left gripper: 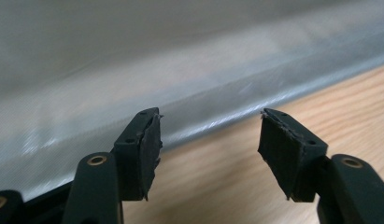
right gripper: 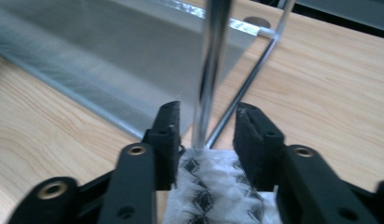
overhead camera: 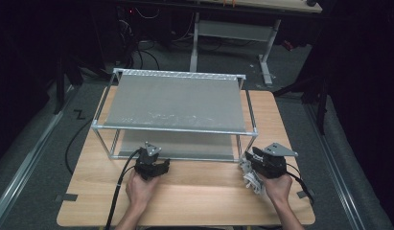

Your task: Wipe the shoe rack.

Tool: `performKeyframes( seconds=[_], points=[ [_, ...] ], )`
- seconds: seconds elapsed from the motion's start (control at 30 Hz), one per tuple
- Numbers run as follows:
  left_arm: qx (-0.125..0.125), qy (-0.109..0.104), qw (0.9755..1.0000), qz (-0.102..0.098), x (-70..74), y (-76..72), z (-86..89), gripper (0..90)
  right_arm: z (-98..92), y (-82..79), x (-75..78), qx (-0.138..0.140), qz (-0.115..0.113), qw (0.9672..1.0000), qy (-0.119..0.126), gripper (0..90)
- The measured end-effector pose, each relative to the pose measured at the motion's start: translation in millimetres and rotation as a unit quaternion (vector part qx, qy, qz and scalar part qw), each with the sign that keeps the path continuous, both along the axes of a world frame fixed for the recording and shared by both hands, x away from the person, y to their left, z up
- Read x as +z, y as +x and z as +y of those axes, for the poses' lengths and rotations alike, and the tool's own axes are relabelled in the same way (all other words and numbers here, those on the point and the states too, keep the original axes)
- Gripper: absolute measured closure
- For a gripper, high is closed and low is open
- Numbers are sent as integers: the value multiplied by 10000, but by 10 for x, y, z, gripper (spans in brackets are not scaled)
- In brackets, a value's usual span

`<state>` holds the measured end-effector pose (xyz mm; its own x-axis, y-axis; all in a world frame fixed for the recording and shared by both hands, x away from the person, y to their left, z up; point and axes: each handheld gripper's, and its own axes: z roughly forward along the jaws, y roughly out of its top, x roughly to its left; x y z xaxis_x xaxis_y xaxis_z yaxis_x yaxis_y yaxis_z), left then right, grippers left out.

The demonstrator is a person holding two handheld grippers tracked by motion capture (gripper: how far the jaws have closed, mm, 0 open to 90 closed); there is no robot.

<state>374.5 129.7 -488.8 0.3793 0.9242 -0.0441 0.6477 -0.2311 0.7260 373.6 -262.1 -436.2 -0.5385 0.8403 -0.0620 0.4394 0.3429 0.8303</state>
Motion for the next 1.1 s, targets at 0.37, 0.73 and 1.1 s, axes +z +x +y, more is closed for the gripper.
performKeyframes(
  seconds=[0.37,0.73,1.1],
  points=[
    [-44,11,10000,39,-45,94,-115,385,-270,-19,-247,-497,579,9961,-441,372],
    [-134,265,9996,9,-51,31,-90,427,-369,120,-463,-687,1132,9902,-450,495],
    [-167,198,9997,-44,-64,-93,18,455,-342,400,-269,-446,807,9953,-291,765]
  ],
)
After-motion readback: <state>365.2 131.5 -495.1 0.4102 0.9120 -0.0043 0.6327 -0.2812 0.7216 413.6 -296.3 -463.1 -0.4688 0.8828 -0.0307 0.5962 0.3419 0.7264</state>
